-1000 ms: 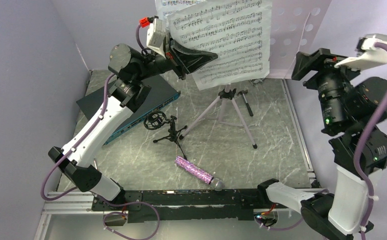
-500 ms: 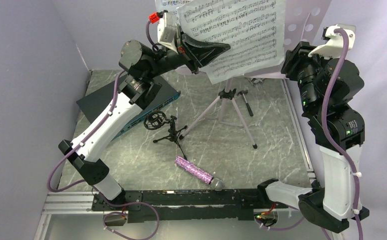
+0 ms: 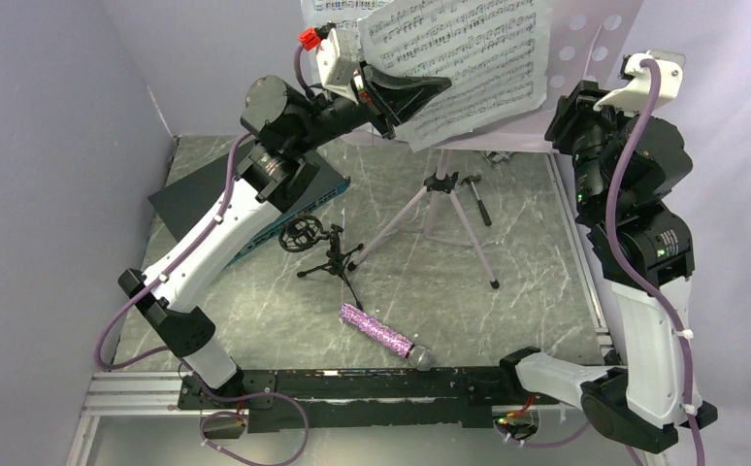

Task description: Set up the instrument practice props

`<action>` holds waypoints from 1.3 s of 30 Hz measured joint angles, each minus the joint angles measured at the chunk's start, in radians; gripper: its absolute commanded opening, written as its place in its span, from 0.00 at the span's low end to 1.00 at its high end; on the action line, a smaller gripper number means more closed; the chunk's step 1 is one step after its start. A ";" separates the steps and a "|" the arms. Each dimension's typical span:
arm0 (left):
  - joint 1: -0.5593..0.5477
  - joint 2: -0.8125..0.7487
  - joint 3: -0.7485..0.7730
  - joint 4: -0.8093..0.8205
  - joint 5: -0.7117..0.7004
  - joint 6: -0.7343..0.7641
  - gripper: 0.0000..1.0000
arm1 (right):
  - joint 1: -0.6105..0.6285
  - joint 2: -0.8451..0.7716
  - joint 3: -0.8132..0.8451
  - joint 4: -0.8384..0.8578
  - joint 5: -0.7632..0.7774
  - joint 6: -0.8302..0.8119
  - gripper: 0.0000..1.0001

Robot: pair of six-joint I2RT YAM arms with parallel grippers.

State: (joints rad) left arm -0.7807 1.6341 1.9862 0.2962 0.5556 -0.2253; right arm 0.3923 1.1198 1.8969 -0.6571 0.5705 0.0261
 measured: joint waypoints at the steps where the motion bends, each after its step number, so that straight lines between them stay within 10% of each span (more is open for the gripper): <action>1: 0.000 0.000 0.000 0.002 -0.002 0.003 0.03 | 0.000 0.000 -0.006 0.008 0.003 -0.001 0.45; 23: -0.001 0.000 -0.002 0.021 -0.003 -0.002 0.03 | -0.001 -0.047 -0.171 0.166 0.009 -0.064 0.00; 39: -0.001 0.000 -0.002 0.020 -0.005 -0.002 0.03 | -0.001 -0.108 -0.266 0.255 -0.028 -0.084 0.00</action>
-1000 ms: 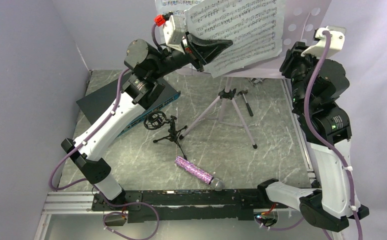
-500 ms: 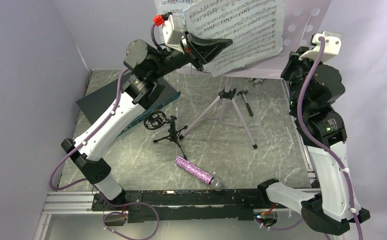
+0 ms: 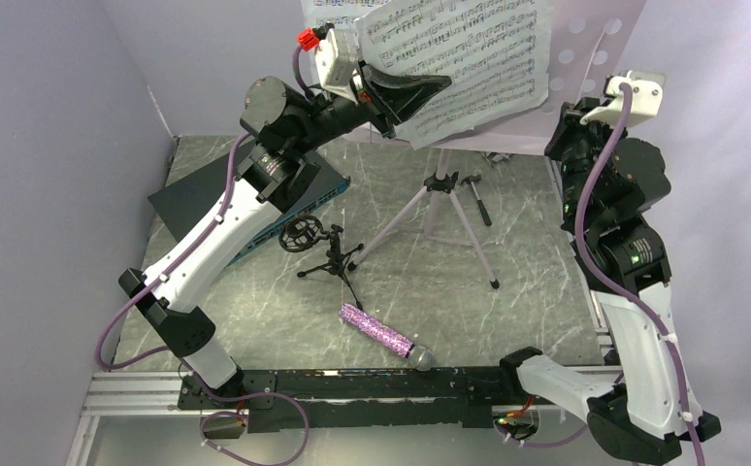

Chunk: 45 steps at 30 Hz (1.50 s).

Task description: Set up the instrument practice props

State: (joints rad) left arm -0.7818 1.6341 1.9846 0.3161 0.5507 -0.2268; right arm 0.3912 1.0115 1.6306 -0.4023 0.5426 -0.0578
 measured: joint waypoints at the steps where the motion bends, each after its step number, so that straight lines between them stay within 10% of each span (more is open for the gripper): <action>1: 0.000 0.000 0.000 -0.001 0.000 0.000 0.02 | 0.000 -0.016 -0.021 0.016 -0.010 -0.002 0.00; 45: -0.038 0.201 0.255 -0.122 0.045 -0.005 0.03 | -0.003 -0.151 -0.200 0.179 -0.229 -0.055 0.00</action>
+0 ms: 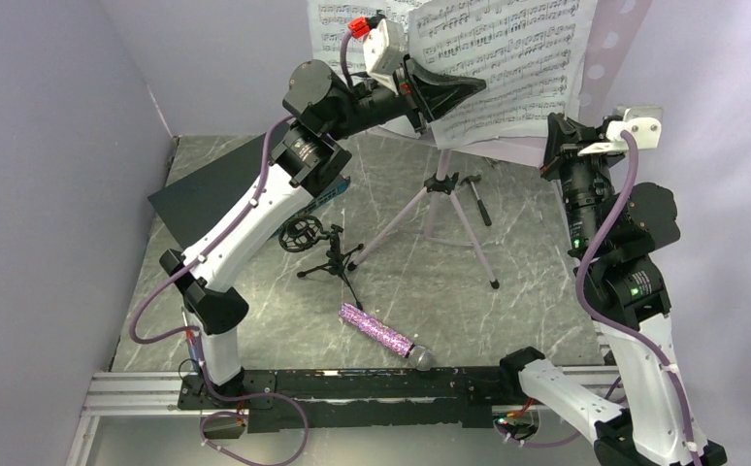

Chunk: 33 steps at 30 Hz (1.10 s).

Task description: Set up the instrument practice props

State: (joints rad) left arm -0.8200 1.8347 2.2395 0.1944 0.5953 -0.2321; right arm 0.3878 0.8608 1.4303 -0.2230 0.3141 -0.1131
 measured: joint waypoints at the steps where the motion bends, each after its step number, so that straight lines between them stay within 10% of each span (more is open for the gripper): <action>1: -0.001 0.005 0.006 -0.001 0.000 0.000 0.03 | 0.000 -0.004 -0.003 0.001 -0.004 0.000 0.00; 7: -0.006 0.039 0.053 -0.009 -0.001 -0.002 0.06 | 0.000 -0.026 -0.036 0.029 -0.038 -0.008 0.00; 19: -0.015 0.054 0.050 -0.007 0.004 -0.028 0.52 | 0.000 -0.029 -0.046 0.037 -0.054 -0.010 0.00; 33: -0.016 -0.060 -0.139 -0.015 -0.026 -0.016 0.53 | 0.000 -0.014 -0.038 0.034 -0.054 -0.007 0.00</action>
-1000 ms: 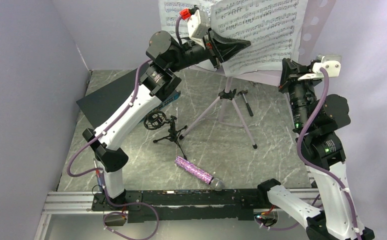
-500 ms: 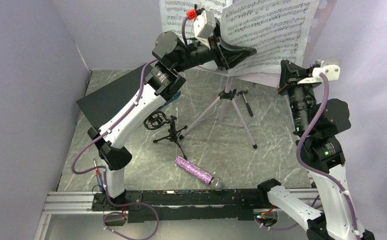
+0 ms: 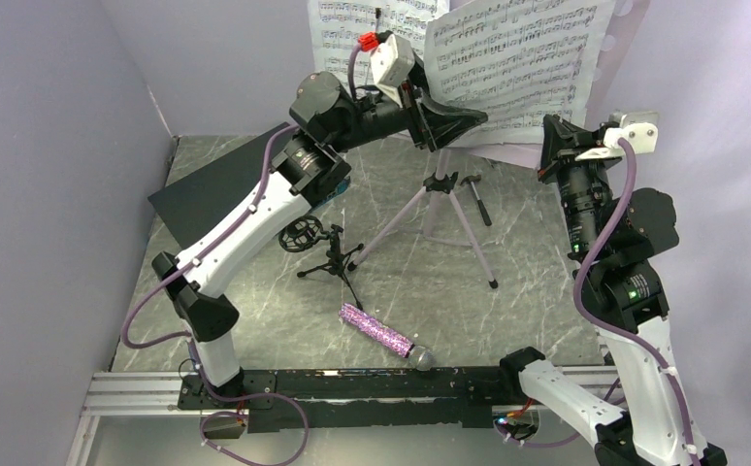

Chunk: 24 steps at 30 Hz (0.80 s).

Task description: Set up the instrument practice props

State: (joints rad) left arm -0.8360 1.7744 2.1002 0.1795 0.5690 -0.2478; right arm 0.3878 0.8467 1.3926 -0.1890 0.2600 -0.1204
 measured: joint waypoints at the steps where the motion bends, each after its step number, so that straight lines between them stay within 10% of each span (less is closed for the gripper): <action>1: 0.000 -0.013 -0.009 -0.001 -0.002 0.002 0.52 | 0.000 0.002 0.002 -0.002 0.000 0.000 0.00; 18: -0.002 -0.132 -0.089 -0.007 -0.062 0.053 0.03 | 0.000 0.010 0.015 -0.019 -0.002 0.000 0.00; 24: -0.002 -0.131 -0.082 -0.028 -0.070 0.076 0.02 | 0.000 0.010 0.016 -0.020 -0.018 0.000 0.00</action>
State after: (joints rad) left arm -0.8375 1.6432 2.0186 0.1513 0.4992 -0.1719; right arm 0.3874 0.8562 1.4082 -0.2092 0.2417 -0.1204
